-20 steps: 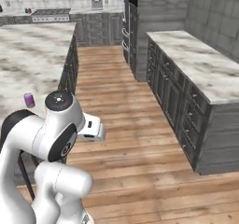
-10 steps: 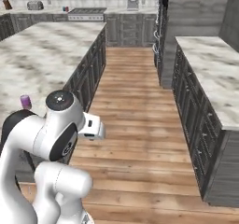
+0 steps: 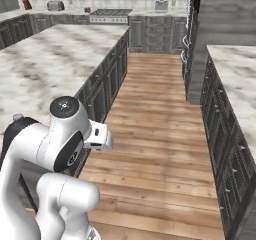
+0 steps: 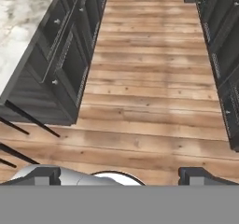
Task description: Four empty soda cans are scattered around the kitchen. Gather all the cans and cluster them next to the stove for recycling.
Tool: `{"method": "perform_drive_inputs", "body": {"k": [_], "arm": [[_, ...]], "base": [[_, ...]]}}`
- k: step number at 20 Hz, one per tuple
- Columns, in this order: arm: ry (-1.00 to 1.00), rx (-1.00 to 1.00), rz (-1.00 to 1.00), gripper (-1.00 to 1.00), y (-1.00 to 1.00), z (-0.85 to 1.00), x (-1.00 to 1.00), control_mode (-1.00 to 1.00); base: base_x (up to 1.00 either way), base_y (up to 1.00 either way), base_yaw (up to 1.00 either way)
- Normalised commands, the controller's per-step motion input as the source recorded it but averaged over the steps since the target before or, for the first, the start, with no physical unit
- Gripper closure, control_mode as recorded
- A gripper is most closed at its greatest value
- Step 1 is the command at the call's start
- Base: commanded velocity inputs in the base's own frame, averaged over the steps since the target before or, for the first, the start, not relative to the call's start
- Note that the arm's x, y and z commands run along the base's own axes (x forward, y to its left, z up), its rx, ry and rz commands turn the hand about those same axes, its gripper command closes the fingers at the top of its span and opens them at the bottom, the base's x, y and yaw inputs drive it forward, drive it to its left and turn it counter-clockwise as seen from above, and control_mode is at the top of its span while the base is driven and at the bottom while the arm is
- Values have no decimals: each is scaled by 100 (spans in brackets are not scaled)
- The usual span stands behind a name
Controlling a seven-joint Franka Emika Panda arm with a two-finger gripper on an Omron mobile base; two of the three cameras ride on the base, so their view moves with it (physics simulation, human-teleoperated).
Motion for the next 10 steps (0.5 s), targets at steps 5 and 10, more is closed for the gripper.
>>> {"method": "perform_drive_inputs", "body": {"k": [5, 10], "arm": [[0, 0, 0, -100, 0, 0, 0, 100], [0, 0, 0, -100, 0, 0, 0, 100]], "base": [[33, -21, 39], [42, -26, 35]]}}
